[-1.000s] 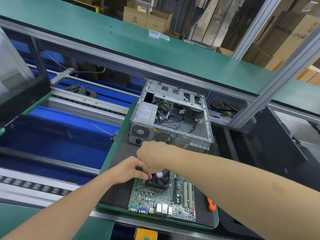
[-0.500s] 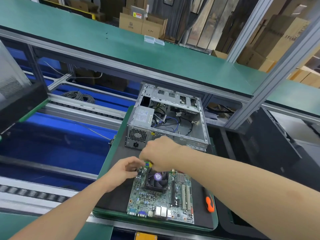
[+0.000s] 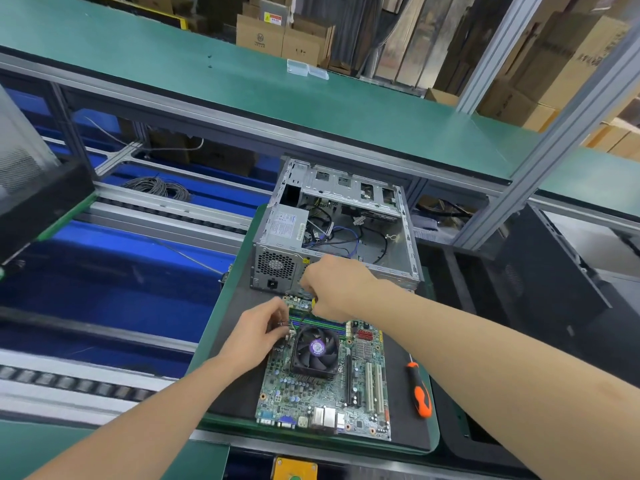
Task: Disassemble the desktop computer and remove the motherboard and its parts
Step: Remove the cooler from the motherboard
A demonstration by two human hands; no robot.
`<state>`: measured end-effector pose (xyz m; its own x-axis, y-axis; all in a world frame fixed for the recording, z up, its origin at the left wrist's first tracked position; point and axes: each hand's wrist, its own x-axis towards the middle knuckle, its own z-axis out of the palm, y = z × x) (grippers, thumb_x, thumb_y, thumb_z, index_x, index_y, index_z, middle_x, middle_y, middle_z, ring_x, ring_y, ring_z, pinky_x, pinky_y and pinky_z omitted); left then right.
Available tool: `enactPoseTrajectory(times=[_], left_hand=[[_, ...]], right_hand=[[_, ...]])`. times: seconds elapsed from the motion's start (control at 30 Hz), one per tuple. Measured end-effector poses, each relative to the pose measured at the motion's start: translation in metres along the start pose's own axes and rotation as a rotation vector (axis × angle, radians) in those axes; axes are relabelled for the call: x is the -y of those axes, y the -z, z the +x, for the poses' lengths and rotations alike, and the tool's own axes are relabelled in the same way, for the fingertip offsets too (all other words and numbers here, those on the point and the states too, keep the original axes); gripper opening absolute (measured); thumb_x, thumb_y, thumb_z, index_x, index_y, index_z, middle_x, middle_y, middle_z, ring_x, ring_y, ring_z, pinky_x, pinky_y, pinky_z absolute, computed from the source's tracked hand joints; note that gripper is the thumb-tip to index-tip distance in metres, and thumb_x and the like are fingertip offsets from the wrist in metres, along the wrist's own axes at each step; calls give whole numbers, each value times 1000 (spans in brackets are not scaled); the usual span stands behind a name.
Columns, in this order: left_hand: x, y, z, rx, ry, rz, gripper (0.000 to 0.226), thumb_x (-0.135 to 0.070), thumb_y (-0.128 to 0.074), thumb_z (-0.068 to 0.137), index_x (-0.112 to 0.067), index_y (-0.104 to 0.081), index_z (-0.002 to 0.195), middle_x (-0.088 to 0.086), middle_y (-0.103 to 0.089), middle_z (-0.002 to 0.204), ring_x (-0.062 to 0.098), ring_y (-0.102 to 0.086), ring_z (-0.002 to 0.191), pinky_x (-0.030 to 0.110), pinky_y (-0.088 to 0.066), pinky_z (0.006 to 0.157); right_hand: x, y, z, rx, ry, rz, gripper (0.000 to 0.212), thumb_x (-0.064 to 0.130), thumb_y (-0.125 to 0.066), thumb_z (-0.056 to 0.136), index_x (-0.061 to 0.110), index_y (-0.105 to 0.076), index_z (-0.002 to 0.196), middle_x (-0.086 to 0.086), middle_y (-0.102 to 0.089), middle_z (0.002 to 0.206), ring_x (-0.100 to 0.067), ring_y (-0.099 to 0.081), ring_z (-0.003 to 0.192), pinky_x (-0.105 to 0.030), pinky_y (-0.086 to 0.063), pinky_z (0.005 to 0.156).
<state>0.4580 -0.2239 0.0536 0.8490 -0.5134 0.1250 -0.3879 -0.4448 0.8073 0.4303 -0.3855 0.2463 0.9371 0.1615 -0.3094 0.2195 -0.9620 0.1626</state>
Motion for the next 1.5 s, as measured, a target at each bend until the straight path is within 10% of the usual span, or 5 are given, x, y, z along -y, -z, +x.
enactPoseTrajectory(times=[0.53, 1.0, 1.33, 1.5], left_hand=[[10, 4, -3, 134, 4, -74, 24, -6, -82, 84, -28, -79, 94, -15, -67, 119, -3, -62, 108, 27, -54, 93], [2, 4, -8, 48, 67, -230, 17, -26, -83, 85, -40, -77, 91, -15, -70, 105, 7, -67, 91, 19, -52, 81], [-7, 1, 10, 87, 34, -161, 30, -17, -83, 85, -44, -74, 73, -24, -71, 91, 1, -67, 89, 28, -53, 85], [-2, -2, 12, 106, 49, -279, 31, -12, -84, 84, -38, -72, 74, -14, -71, 91, 12, -65, 87, 32, -51, 87]], right_hand=[[12, -13, 11, 33, 16, -4, 34, 14, -65, 83, 24, -39, 64, -2, -42, 73, -33, -56, 72, -31, -36, 52], [17, -10, 22, 26, 40, 110, 38, 13, -70, 82, 15, -37, 62, -5, -40, 67, -18, -41, 54, -23, -27, 47], [27, 14, 41, 329, -185, 223, 41, 35, -49, 102, 7, -59, 73, -2, -63, 44, -15, -61, 39, -22, -48, 47], [26, 3, 58, 721, -314, 282, 54, 25, -31, 112, 3, -48, 65, -9, -62, 54, -11, -38, 19, -7, -28, 31]])
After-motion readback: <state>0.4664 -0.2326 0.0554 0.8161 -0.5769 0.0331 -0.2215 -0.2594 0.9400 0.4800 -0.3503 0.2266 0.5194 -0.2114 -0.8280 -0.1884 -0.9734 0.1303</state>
